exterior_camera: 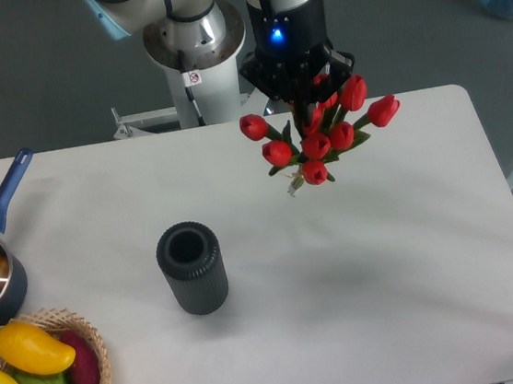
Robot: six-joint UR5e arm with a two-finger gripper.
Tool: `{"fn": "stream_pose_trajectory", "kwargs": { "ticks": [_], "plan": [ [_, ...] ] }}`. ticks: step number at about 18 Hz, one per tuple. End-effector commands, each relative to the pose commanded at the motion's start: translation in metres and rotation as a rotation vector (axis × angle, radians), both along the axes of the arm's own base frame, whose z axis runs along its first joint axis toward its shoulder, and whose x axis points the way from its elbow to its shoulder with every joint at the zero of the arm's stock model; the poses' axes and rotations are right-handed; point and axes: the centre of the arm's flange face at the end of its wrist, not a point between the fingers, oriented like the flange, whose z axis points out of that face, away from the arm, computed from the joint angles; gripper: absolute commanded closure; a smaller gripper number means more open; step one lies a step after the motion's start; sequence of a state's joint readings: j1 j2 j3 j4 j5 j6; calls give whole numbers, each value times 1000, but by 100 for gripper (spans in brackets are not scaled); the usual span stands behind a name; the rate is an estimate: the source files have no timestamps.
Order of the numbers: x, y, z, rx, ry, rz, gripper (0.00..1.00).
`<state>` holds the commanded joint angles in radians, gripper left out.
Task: Insert the flowers into the vase
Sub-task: 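Lift the held red tulip bunch and carry it toward the grey vase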
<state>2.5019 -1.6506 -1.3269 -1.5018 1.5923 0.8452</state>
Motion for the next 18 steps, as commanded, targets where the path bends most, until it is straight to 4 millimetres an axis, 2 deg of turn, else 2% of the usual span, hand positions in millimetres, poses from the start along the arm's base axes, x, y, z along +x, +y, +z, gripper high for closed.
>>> {"fn": "stream_pose_trajectory", "kwargs": {
  "ticks": [7, 11, 13, 16, 18],
  "plan": [
    [2, -1, 5, 8, 6, -2, 100],
    [21, -11, 30, 46, 37, -9, 100],
    [38, -20, 52, 87, 63, -17, 100],
    [55, -28, 74, 138, 84, -25, 100],
    [66, -34, 84, 158, 96, -32, 100]
  ]
}}
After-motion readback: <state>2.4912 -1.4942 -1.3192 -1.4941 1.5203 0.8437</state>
